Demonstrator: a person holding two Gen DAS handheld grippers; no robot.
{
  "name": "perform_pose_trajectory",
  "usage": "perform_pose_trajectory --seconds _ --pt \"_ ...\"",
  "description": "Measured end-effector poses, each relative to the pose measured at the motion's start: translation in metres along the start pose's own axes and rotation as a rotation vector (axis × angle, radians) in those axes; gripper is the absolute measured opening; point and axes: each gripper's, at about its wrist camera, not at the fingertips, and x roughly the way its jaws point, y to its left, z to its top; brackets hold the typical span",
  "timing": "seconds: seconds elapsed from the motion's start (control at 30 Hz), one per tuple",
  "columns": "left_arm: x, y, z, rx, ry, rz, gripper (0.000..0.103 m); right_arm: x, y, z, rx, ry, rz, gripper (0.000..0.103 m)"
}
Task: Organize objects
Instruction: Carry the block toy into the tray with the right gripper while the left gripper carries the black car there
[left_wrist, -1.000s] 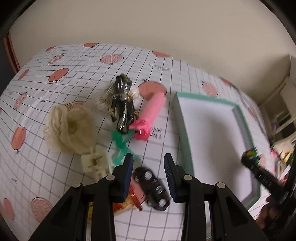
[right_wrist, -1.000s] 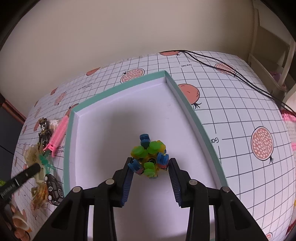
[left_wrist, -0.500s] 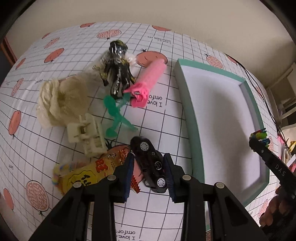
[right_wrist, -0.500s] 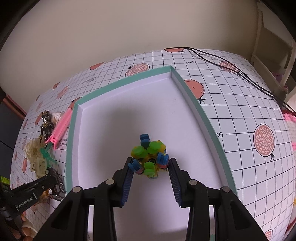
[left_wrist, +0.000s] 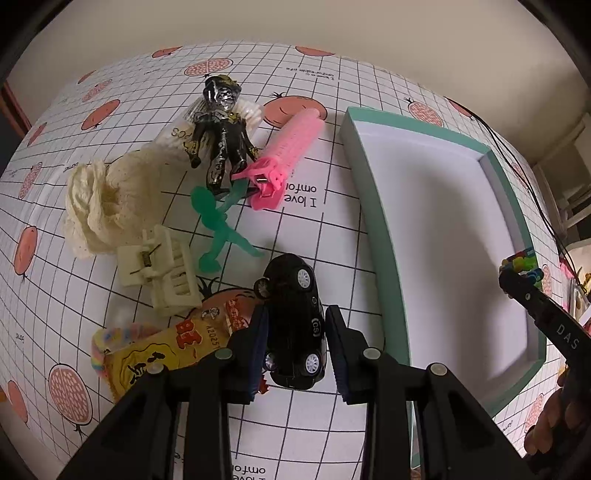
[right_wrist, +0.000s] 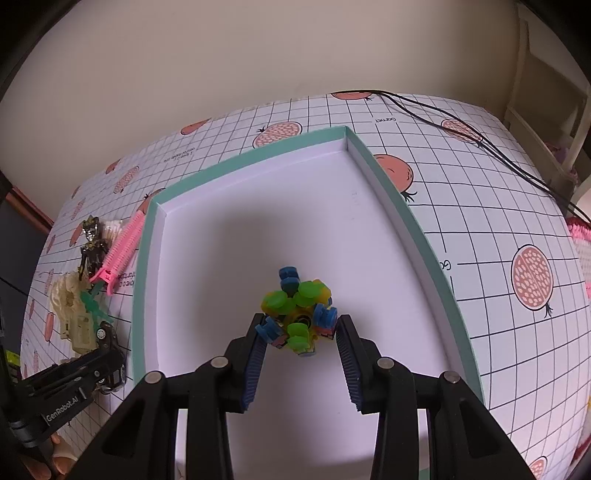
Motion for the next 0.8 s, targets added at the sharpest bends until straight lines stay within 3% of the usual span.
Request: perform_pose_trajectory --seconds 0.4,0.53,0.8 --pt "-0.014 0.003 0.009 -0.050 -0.056 -0.048 0.032 -0.001 -0.001 0.001 0.003 -0.007 0.006 0.041" --pt "-0.026 -0.007 0.019 -0.057 -0.114 -0.115 0.032 0.000 0.000 0.005 -0.008 -0.022 -0.007 0.041" --pt "-0.045 -0.048 0.036 0.051 -0.225 -0.194 0.033 -0.003 0.002 0.020 -0.026 -0.090 -0.007 0.041"
